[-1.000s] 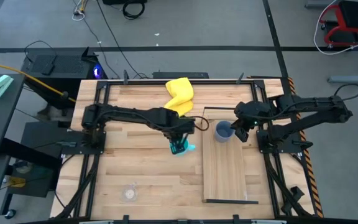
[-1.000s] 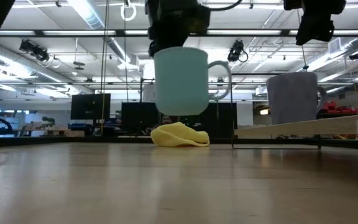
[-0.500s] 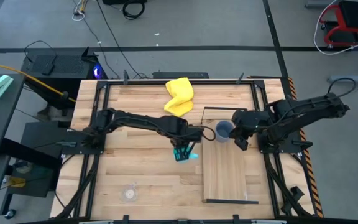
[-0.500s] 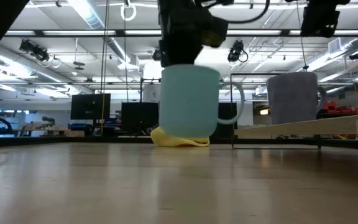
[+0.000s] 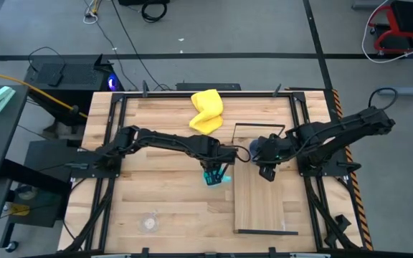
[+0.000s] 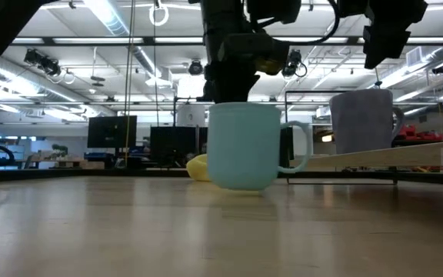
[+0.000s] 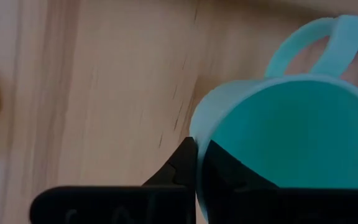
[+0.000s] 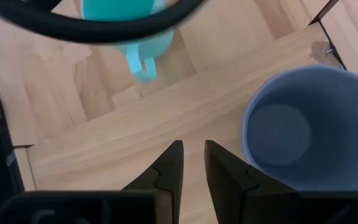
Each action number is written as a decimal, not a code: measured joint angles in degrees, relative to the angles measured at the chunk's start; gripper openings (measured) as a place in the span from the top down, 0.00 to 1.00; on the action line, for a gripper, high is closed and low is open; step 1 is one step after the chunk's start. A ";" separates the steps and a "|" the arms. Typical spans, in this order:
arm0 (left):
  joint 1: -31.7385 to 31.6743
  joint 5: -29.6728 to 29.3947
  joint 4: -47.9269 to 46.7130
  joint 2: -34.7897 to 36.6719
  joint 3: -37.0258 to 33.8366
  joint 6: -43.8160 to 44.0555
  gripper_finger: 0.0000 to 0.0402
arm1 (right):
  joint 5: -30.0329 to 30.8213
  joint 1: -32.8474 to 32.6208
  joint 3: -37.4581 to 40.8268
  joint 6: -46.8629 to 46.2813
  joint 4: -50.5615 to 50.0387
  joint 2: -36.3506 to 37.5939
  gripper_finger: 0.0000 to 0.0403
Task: Stack small to large cups/mugs on shelf
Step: Put the blue mug on the shelf
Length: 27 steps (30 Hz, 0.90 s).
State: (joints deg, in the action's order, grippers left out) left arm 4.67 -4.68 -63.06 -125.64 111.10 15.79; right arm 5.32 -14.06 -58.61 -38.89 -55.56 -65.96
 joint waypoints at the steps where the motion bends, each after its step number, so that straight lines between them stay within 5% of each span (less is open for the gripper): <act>1: 0.00 0.01 0.21 -0.19 -0.01 0.03 0.97 | 0.00 0.00 0.00 0.04 0.01 -0.10 0.82; 15: -1.24 0.21 1.60 -1.55 0.09 2.00 0.97 | 0.02 0.00 0.00 0.08 0.02 0.40 0.82; 27: -1.51 -0.03 1.52 -1.66 0.08 2.03 0.78 | 0.01 0.00 0.00 0.08 -0.01 0.40 0.82</act>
State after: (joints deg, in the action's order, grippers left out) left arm 3.16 -4.71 -61.54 -127.31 111.18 17.82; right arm 5.33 -14.06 -58.61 -38.81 -55.57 -65.56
